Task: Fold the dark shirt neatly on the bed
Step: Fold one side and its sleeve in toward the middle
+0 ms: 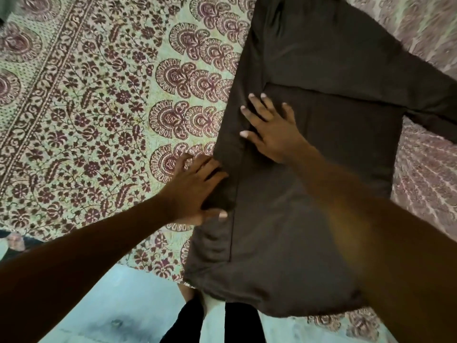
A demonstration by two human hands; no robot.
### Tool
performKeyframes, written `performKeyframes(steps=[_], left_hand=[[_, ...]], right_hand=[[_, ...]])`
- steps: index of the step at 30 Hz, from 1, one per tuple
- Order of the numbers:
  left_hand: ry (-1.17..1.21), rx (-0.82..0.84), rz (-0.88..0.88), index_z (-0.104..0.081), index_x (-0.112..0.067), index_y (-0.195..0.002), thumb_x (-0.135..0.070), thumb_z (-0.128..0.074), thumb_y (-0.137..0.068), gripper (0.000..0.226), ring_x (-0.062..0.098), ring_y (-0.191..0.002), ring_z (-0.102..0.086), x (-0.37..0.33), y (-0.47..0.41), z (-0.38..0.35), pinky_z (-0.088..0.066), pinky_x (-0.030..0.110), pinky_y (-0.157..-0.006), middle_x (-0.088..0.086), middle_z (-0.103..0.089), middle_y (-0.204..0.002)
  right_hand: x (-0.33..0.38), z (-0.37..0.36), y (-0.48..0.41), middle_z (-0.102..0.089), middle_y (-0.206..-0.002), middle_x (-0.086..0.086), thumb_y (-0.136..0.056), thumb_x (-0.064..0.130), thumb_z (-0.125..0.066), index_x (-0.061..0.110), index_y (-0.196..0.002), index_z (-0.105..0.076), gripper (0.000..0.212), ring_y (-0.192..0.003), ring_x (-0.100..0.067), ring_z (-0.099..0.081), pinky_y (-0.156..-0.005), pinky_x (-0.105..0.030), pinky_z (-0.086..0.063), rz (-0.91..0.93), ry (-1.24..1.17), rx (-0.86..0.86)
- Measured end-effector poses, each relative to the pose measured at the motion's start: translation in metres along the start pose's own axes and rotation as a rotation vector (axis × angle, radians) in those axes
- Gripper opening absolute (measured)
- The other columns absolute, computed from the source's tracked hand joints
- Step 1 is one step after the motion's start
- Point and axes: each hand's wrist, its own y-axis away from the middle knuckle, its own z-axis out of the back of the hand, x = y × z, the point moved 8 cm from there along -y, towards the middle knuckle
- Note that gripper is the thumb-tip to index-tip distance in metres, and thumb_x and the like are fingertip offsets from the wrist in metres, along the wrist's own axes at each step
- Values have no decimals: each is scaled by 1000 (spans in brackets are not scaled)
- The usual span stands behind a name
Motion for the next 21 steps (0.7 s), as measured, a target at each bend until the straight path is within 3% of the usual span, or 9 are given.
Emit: performKeyframes(steps=[2, 3, 7, 10, 14, 16, 17, 19, 21], left_hand=[[59, -134, 79, -51, -19, -142, -65, -56, -89, 70, 32, -135, -48, 12, -27, 23, -31, 58, -110, 5, -51, -143], [94, -154, 142, -47, -19, -146, -58, -66, -86, 74, 32, -139, -44, 21, -42, 31, -31, 56, -111, 4, -47, -149], [101, 91, 314, 4, -22, -165, -65, -85, -61, 143, 28, -160, 5, 51, -92, 30, -11, 66, -121, -4, 10, -173], [-2, 215, 300, 22, -23, -161, -80, -81, -53, 160, 32, -159, 16, 58, -109, 27, -6, 74, -119, -1, 28, -170], [-24, 326, 278, 26, -21, -159, -87, -79, -46, 168, 32, -156, 29, 66, -125, 19, 9, 73, -118, 4, 41, -164], [-47, 345, 245, 17, -16, -161, -91, -73, -46, 164, 33, -158, 23, 67, -128, 16, 5, 72, -119, 9, 35, -167], [-43, 304, 226, 5, -13, -163, -93, -67, -50, 155, 34, -160, 8, 67, -131, 19, -4, 70, -120, 13, 23, -171], [-18, 114, 193, -33, -11, -154, -92, -54, -66, 121, 36, -151, -32, 68, -137, 34, -28, 66, -113, 15, -19, -170], [-10, -28, 175, -49, -12, -143, -86, -44, -80, 98, 33, -133, -51, 73, -142, 43, -39, 60, -103, 11, -46, -154]], right_hand=[[5, 3, -11, -19, -172, -2, -103, 60, -21, 26, -160, -35, 68, -159, -23, -17, -119, -61, -21, 165, 76, 11], [3, 1, -16, -19, -172, -1, -103, 60, -19, 27, -160, -34, 68, -159, -22, -19, -119, -59, -21, 223, 98, 37], [-24, 3, -46, -14, -173, 3, -101, 64, -14, 30, -164, -22, 72, -159, -19, -18, -119, -61, -23, 200, 98, 73], [-55, 14, -77, -13, -173, 4, -97, 69, -12, 28, -164, -22, 79, -159, -17, -17, -119, -63, -23, 88, 72, 66], [-94, 29, -115, -10, -173, 6, -99, 72, -17, 30, -164, -19, 77, -159, -20, -13, -121, -63, -12, -30, 56, 81], [-104, 35, -129, -8, -174, 1, -103, 68, -21, 28, -164, -18, 73, -160, -24, -10, -123, -62, -9, -51, 48, 97], [-105, 39, -134, -9, -174, -1, -103, 67, -21, 25, -164, -21, 74, -160, -24, -10, -123, -61, -9, -24, 56, 78], [-99, 47, -140, -13, -173, -3, -100, 67, -15, 21, -162, -27, 79, -160, -23, -13, -123, -58, -12, 81, 90, 42], [-98, 45, -144, -15, -173, -2, -95, 68, -9, 20, -162, -28, 84, -160, -21, -14, -123, -57, -14, 151, 111, 80]])
